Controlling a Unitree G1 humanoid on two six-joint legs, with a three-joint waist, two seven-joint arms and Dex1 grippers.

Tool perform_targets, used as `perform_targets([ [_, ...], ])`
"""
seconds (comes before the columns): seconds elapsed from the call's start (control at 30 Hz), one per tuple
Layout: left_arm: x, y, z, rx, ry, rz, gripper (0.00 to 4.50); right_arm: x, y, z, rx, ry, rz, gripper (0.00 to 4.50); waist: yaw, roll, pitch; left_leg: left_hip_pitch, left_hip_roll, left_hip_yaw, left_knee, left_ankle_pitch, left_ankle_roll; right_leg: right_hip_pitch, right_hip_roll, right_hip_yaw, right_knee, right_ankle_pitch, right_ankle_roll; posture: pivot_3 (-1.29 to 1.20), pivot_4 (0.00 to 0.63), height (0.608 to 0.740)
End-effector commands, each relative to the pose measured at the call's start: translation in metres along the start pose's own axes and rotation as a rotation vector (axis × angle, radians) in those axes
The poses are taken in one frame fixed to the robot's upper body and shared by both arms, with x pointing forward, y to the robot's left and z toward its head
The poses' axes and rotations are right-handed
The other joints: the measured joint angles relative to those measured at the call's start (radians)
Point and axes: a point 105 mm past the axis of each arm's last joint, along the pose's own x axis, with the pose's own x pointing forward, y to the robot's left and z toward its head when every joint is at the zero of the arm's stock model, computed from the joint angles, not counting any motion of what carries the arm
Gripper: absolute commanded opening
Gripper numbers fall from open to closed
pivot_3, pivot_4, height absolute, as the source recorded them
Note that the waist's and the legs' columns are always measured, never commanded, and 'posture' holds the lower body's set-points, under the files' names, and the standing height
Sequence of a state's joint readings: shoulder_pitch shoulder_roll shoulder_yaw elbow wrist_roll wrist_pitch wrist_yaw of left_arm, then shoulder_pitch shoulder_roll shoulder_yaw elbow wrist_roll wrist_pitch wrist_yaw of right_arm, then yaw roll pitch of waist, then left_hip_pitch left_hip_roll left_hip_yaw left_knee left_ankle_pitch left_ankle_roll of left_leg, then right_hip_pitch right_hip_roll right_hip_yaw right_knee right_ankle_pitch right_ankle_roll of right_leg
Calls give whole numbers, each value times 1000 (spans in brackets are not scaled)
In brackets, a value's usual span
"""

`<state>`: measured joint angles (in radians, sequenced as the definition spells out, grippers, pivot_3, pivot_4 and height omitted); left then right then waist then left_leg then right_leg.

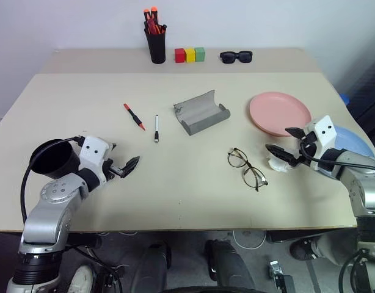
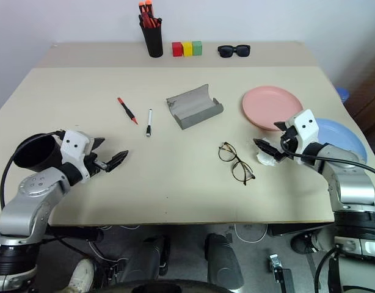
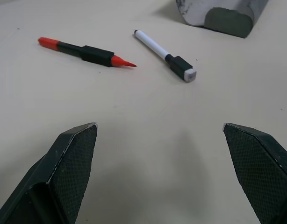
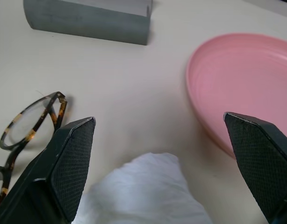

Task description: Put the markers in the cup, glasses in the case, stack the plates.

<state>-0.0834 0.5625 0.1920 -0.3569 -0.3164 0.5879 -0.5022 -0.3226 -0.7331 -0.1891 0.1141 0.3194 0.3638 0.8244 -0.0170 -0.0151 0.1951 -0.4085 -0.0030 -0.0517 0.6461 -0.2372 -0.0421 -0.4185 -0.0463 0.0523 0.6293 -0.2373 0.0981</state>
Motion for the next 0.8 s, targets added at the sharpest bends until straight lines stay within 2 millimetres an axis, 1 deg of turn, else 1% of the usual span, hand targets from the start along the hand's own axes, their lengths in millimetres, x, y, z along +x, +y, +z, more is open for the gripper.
perform_targets([
  [0.03,-6,4,18,18,-55,18,4425,5,2,20,-28,-57,23,4500,0,0,0,0,0,0,0,0,0,0,0,0,0,0,0,0,150,740],
  [0.13,-9,7,12,28,-35,41,4425,9,2,17,-41,-48,15,4500,-1,0,0,0,0,0,0,0,0,0,0,0,0,0,0,0,150,740],
  [0.17,-9,7,13,22,-39,43,4425,10,3,18,-44,-52,23,4500,-1,0,0,0,0,0,0,0,0,0,0,0,0,0,0,0,150,740],
  [0.23,-6,6,17,13,-54,38,4425,10,5,22,-37,-64,31,4500,3,0,0,0,0,0,0,0,0,0,0,0,0,0,0,0,150,740],
  [0.4,4,0,30,-5,-98,38,4425,12,7,22,-53,-62,31,4500,4,0,0,0,0,0,1,0,0,1,0,0,0,0,0,0,150,740],
  [0.53,19,-6,35,-14,-92,63,4425,12,8,35,-76,-96,27,4500,3,0,0,0,0,0,1,0,0,1,0,0,1,1,1,0,150,740],
  [0.6,31,-8,42,-41,-106,89,4425,12,11,42,-88,-115,33,4500,3,0,0,0,0,0,1,0,0,1,0,0,1,2,3,0,150,740],
  [0.67,42,-6,46,-94,-96,121,4425,14,19,48,-104,-133,53,4500,4,0,0,0,-1,-1,2,0,0,1,0,0,1,2,4,0,150,740],
  [0.73,52,-5,45,-146,-67,144,4425,17,28,52,-118,-149,75,4500,3,0,0,0,-1,-1,2,0,0,2,1,0,1,3,4,0,150,740],
  [0.8,64,-10,47,-192,-48,141,4425,20,39,54,-119,-163,96,4500,2,0,0,1,-1,-2,2,0,0,2,1,-1,1,3,5,0,150,740],
])
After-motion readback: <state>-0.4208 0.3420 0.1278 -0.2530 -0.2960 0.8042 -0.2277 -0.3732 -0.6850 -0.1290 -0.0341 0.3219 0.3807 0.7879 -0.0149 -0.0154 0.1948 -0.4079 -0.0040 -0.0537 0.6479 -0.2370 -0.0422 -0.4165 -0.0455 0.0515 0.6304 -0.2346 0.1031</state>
